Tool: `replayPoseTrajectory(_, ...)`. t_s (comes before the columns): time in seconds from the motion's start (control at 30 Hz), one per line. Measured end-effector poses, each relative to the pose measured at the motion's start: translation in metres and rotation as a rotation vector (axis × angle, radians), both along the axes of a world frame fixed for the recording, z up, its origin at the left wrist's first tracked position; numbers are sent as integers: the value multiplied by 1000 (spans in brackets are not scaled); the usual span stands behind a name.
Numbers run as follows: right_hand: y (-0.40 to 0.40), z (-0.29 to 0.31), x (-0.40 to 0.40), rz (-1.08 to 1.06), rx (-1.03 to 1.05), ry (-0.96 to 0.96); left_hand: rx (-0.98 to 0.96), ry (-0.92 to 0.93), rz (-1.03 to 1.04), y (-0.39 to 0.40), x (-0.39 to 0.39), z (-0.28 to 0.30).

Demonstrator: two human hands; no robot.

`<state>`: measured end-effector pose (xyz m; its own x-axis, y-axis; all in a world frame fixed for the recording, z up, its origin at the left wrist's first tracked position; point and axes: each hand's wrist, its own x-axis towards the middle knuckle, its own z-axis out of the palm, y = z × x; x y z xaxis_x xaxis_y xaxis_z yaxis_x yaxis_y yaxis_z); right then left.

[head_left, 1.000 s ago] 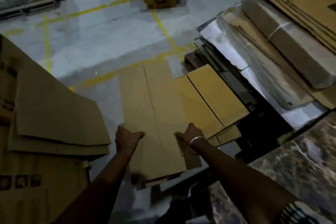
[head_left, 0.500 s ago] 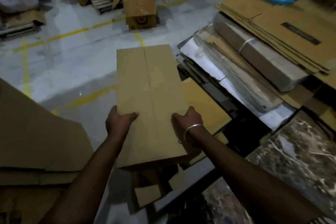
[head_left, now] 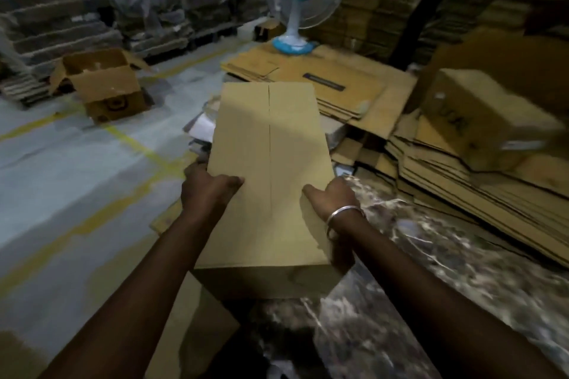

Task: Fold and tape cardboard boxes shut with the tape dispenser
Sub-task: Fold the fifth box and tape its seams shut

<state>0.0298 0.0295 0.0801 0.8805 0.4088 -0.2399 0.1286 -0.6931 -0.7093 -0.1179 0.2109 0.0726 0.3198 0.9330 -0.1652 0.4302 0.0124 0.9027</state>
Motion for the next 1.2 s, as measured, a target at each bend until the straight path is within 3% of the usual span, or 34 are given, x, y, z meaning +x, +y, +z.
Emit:
replayPoseTrajectory(0.4, -294, -26, 6, -420, -31, 22, -84, 32, -424, -260, 86, -19)
replayPoseTrajectory(0.63, -372, -49, -6, -539, -25, 22, -47, 72, -581, -330, 97, -27)
replayPoseTrajectory(0.8, -395, -58, -12, -599, 42, 21, -12, 203, -697, -345, 107, -28)
replayPoseTrajectory(1.0, -409, -75, -11, -640, 109, 47, 181, 334, -771, -350, 120, -28)
replayPoseTrajectory(1.1, -412, -73, -11, -625, 81, 56, 525, 483, -847, -365, 122, -20)
replayPoseTrajectory(1.2, -421, -72, -3, -597, 88, 81, 798, 451, -1027, -381, 131, -21)
